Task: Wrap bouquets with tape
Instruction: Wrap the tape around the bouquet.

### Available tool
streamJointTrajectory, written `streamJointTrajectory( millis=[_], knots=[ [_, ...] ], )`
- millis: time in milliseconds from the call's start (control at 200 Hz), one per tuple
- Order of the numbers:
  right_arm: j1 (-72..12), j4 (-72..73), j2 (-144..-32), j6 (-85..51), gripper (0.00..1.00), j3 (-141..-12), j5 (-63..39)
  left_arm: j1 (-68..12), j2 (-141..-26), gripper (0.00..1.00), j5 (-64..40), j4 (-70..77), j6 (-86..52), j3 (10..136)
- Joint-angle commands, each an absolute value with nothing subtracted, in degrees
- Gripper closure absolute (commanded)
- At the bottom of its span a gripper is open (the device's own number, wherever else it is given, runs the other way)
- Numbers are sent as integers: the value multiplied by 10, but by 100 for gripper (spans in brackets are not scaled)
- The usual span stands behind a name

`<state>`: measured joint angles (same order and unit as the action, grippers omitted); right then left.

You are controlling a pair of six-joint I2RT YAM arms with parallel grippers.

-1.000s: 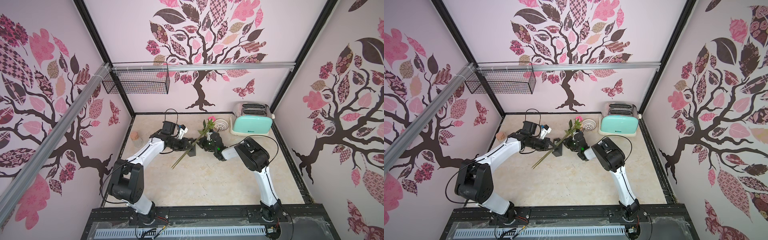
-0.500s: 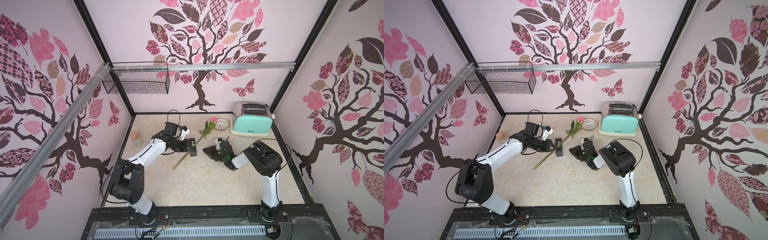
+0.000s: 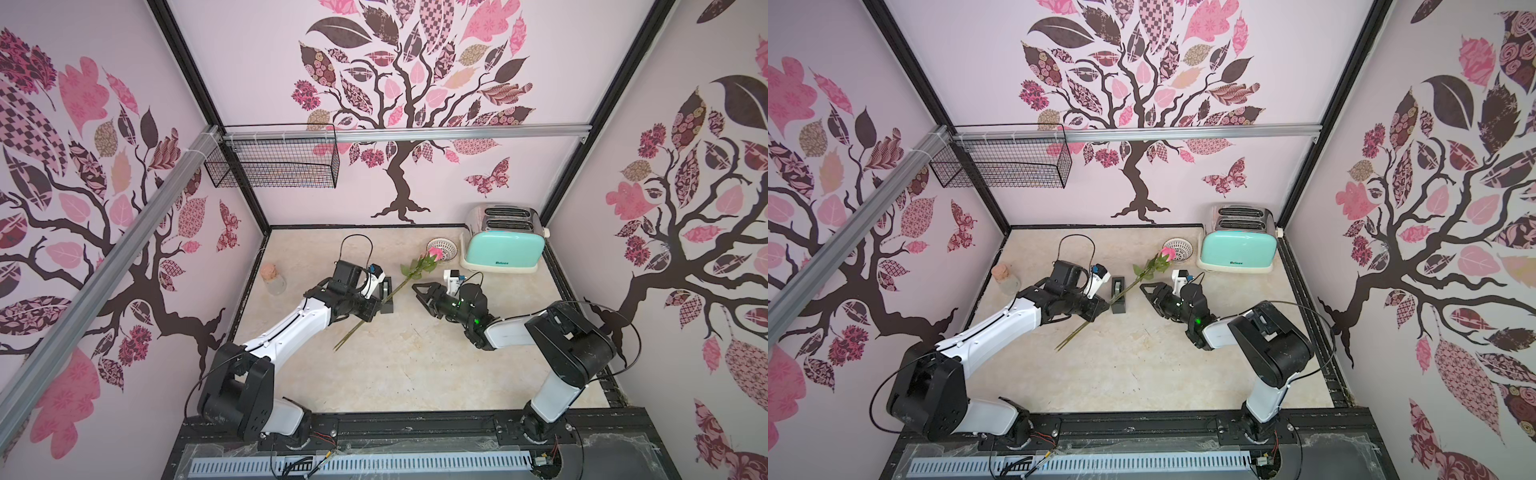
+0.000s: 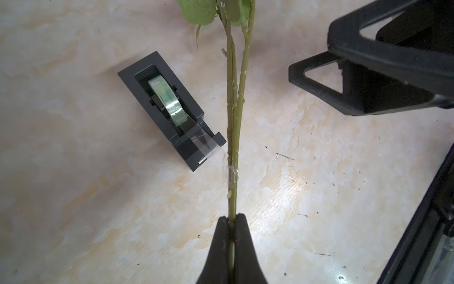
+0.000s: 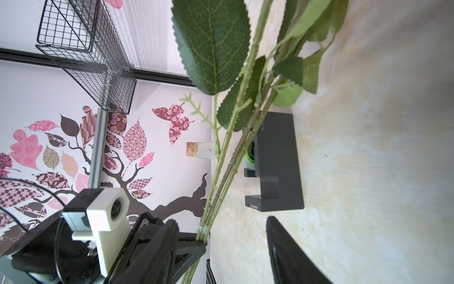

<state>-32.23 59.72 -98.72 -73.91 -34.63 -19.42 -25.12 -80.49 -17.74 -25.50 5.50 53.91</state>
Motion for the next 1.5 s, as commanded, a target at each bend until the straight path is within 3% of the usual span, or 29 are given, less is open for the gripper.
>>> streamJointTrajectory(
  millis=[0,415,750,1051,1136,1231,1291,1391,1496],
  knots=[
    [-343,597,-998,-774,39,-377,-184,-256,-791,100,-162,-197,110,531],
    [-380,528,-1049,-816,52,-444,-134,-277,-799,100,-157,-161,193,504],
    [-381,468,-1079,-842,79,-483,-151,-297,-800,100,-114,-154,221,494],
    [-380,509,-1106,-876,85,-480,-175,-314,-791,100,-97,-139,244,476],
    [-381,528,-1107,-874,100,-476,-175,-315,-791,100,-92,-135,240,476],
    [-381,558,-1102,-863,100,-460,-158,-316,-790,100,-95,-137,219,480],
    [-381,588,-1101,-852,100,-451,-151,-315,-793,83,-88,-139,182,489],
    [-381,644,-1107,-841,100,-435,-145,-307,-803,69,-103,-165,116,516],
    [-381,707,-1120,-836,100,-420,-139,-270,-818,61,-167,-202,24,552]
  ],
)
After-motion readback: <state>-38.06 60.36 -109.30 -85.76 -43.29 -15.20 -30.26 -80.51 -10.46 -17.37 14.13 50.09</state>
